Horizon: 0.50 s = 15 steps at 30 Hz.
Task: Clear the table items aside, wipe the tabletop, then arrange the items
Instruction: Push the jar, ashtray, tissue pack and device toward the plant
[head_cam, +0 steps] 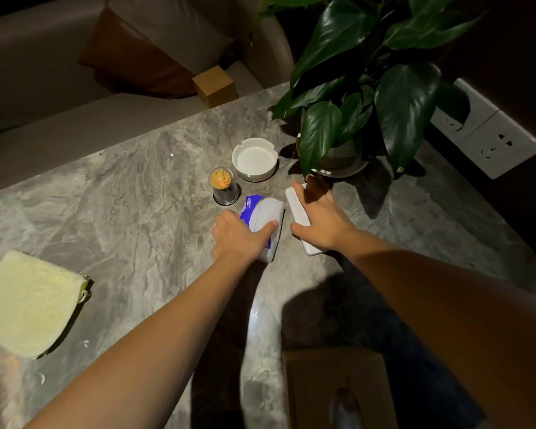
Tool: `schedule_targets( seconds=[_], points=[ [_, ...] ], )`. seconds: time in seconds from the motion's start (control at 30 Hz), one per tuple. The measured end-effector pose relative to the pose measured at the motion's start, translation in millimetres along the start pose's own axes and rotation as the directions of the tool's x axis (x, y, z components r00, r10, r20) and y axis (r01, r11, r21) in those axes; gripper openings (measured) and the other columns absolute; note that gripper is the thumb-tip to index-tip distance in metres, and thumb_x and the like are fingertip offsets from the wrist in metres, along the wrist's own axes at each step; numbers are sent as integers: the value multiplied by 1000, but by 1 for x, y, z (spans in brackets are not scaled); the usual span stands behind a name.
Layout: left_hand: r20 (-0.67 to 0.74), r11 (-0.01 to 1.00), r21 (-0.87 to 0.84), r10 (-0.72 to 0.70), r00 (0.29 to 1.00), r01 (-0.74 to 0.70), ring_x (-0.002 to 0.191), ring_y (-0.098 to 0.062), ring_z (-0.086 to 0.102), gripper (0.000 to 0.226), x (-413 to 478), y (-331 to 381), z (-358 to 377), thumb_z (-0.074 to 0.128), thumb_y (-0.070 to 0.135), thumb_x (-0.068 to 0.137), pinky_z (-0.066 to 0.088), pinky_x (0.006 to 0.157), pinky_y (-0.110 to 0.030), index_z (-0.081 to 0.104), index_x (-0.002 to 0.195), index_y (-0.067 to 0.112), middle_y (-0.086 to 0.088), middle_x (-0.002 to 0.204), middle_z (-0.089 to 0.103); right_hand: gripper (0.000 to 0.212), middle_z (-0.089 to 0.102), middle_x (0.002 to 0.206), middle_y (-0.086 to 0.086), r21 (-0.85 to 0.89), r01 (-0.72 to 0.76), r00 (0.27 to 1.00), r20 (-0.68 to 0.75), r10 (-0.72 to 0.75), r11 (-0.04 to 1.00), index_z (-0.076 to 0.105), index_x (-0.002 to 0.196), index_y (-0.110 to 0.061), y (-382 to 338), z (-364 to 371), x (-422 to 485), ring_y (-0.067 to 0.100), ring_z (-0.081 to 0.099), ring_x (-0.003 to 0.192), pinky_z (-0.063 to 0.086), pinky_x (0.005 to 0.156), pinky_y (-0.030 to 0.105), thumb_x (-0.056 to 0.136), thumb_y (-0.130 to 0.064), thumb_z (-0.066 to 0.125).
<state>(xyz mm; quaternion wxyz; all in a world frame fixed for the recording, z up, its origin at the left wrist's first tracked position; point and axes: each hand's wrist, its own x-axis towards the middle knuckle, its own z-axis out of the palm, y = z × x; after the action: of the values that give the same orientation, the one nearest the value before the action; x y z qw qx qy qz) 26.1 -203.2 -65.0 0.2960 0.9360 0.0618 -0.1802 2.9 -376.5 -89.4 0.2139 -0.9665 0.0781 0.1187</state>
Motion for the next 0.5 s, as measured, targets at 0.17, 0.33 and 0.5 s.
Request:
schedule_targets(
  seconds=[0.17,0.33,0.5],
  points=[
    [14,999,-39,-37,999,37,122,-31,39,77,1,3,3,68,56,72,41,97,-45,38,120,5,-14,127,43,91,-8,160,5,1,-2,1000,23,2,1000,0,151,-28,0,-3,-1,29,-7,146,26,114,45,82,-39,60],
    [20,998,-44,-36,999,37,121,-31,41,78,2,2,4,69,58,70,43,96,-45,39,119,5,-14,125,44,90,-5,160,6,-6,-6,999,34,6,1000,0,150,-28,-2,-4,-2,30,-1,146,29,113,45,83,-39,59],
    [26,999,-28,-21,999,22,120,-29,40,79,0,2,3,69,59,69,42,95,-42,40,119,6,-13,124,44,89,-7,161,4,-90,9,999,34,-6,996,-4,151,-25,-3,-5,-3,30,-8,146,18,116,44,86,-44,54]
  ],
)
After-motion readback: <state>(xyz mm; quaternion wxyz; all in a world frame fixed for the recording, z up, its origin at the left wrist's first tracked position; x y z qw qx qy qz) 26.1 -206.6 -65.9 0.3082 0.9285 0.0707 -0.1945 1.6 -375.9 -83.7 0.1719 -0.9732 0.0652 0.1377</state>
